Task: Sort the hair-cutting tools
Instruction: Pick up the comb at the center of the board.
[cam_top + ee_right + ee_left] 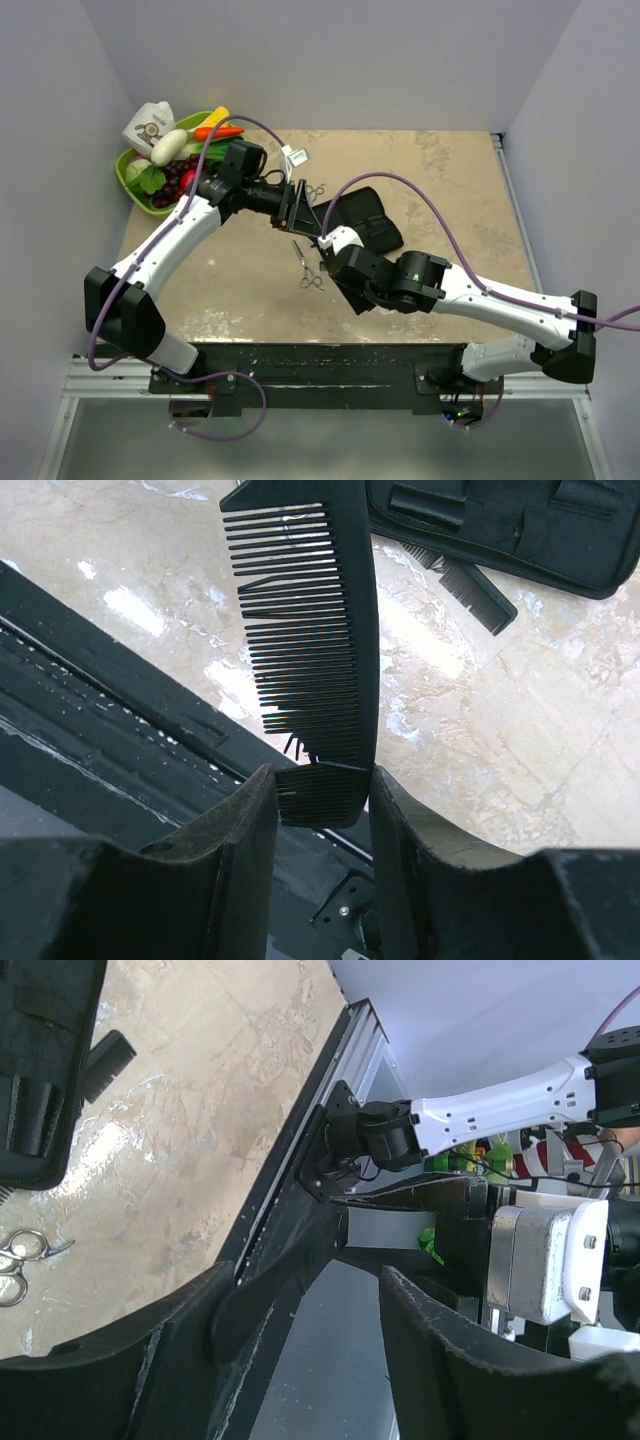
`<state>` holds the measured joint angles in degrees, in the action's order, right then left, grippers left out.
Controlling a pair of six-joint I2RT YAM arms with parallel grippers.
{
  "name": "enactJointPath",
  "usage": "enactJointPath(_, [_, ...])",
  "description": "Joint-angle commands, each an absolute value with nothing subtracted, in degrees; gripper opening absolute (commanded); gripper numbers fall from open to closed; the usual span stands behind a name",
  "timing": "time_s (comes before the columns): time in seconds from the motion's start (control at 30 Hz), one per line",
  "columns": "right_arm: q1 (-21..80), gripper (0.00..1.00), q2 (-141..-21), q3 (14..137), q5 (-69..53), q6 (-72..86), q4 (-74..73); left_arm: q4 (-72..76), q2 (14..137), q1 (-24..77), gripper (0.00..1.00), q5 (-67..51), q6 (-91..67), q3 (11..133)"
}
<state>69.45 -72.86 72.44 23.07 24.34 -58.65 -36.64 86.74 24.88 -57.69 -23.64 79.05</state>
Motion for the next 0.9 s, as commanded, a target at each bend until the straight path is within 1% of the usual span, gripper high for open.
enactJointPath(0.0, [69.70, 0.30, -71.98, 74.80, 25.22, 24.08, -57.48, -35.16, 84.11, 25.05, 0.60, -60.12, -25.31, 78.40])
enactJointPath(0.07, [69.78, 0.30, -71.81, 74.62, 25.14, 24.17, -57.57, -34.98, 84.02, 25.22, 0.52, -60.38, -25.40, 78.13])
enactJointPath(0.13, [69.70, 0.30, -71.63, 74.53, 25.05, 24.35, -57.83, -34.89, 83.67, 25.22, 0.49, -60.47, -25.40, 77.79])
enactJointPath(0.17, [69.70, 0.30, -71.46, 74.53, 24.87, 24.61, -57.83, -34.89, 83.58, 25.22, 0.43, -60.47, -25.40, 77.70])
enactJointPath(0.23, [69.70, 0.30, -71.28, 74.18, 24.79, 24.87, -58.01, -34.89, 83.58, 25.22, 0.36, -60.47, -25.40, 77.61])
enactJointPath(0.27, [69.70, 0.30, -71.11, 74.09, 24.70, 24.87, -58.01, -34.81, 83.50, 25.22, 0.30, -60.64, -25.49, 77.52])
enactJointPath(0.33, [69.78, 0.30, -70.75, 73.92, 24.78, 25.31, -58.10, -34.80, 83.23, 25.22, 0.25, -60.56, -25.49, 77.35])
enactJointPath(0.37, [69.70, 0.30, -70.49, 73.92, 24.79, 25.31, -58.18, -34.89, 83.15, 25.31, 0.19, -60.64, -25.49, 77.26])
enactJointPath(0.43, [69.70, 0.30, -70.23, 73.74, 24.87, 25.49, -58.27, -34.89, 82.88, 25.31, 0.14, -60.56, -25.49, 77.17])
enactJointPath(0.47, [69.70, 0.30, -70.22, 73.74, 24.79, 25.58, -58.36, -34.89, 82.97, 25.31, 0.02, -60.64, -25.49, 77.17])
enactJointPath(0.5, [69.70, 0.31, -69.96, 73.74, 24.79, 25.66, -58.53, -34.81, 82.88, 25.31, 0.00, -60.56, -25.66, 77.17])
enactJointPath(0.6, [69.70, 0.31, -69.61, 74.09, 24.61, 25.84, -58.80, -34.54, 82.79, 25.40, 0.00, -60.38, -25.84, 77.61])
enactJointPath(0.63, [69.70, 0.34, -69.44, 74.18, 24.44, 25.75, -58.71, -34.37, 82.62, 25.40, 0.00, -60.12, -26.01, 77.87])
enactJointPath(0.7, [69.70, 0.43, -69.00, 74.79, 24.26, 25.58, -58.71, -33.93, 82.53, 25.40, 0.00, -59.94, -26.45, 78.13])
enactJointPath(0.73, [69.70, 0.53, -68.39, 75.23, 23.82, 25.66, -58.62, -33.75, 82.27, 25.40, 0.00, -59.42, -26.80, 78.48])
enactJointPath(0.8, [69.70, 0.60, -67.68, 77.15, 23.56, 25.58, -58.62, -32.70, 82.09, 25.40, 0.00, -58.72, -27.94, 79.10])
enactJointPath(0.83, [69.70, 0.66, -66.81, 77.95, 22.51, 25.66, -58.62, -32.09, 82.09, 25.40, 0.00, -57.93, -28.47, 79.28])
enactJointPath(0.87, [69.70, 0.68, -66.36, 79.35, 21.98, 25.66, -58.62, -31.04, 81.92, 25.40, 0.00, -58.09, -29.96, 79.28])
